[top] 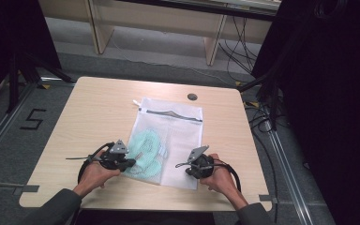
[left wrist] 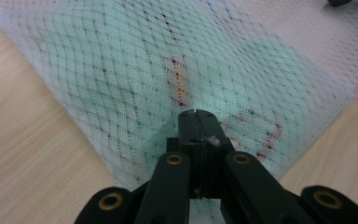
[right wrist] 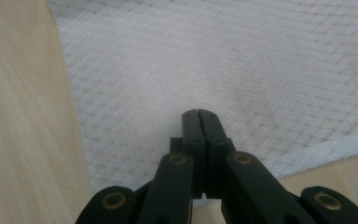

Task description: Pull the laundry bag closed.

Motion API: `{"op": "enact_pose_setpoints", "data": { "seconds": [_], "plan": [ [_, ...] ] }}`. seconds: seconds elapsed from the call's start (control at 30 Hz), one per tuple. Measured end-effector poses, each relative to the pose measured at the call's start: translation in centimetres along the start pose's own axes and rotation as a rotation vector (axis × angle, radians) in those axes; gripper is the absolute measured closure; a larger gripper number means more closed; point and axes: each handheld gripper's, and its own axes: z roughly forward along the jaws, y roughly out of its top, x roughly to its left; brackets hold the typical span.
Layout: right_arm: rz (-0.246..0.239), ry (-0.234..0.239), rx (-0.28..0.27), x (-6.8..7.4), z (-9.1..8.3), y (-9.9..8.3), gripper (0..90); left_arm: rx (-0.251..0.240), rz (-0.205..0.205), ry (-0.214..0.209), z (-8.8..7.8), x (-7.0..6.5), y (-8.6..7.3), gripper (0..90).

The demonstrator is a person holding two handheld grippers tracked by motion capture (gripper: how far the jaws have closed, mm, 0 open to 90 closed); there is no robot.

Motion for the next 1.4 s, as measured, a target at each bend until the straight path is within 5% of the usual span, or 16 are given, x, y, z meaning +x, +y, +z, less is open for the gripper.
{"op": "enact_pose_setpoints", "data": {
  "seconds": [0.1,0.33,0.47,0.77,1.4],
  "plan": [
    [0.023,0.006,0.007,0.4,0.0,0.1,90.0,0.005,0.003,0.012,0.0,0.3,0.1,89.6],
    [-0.012,0.034,0.011,1.5,0.1,0.6,90.0,0.004,-0.029,0.033,0.2,1.3,0.2,89.6],
    [-0.029,0.045,0.003,2.0,0.3,0.9,90.0,0.014,0.002,0.051,0.2,1.7,0.5,89.6],
    [-0.061,0.08,0.005,3.4,0.6,1.7,90.0,0.011,-0.015,0.082,0.6,3.2,0.8,89.6],
    [-0.15,0.161,-0.025,6.7,2.6,5.3,90.0,0.005,-0.036,0.082,2.3,5.9,2.1,89.5]
  ]
}}
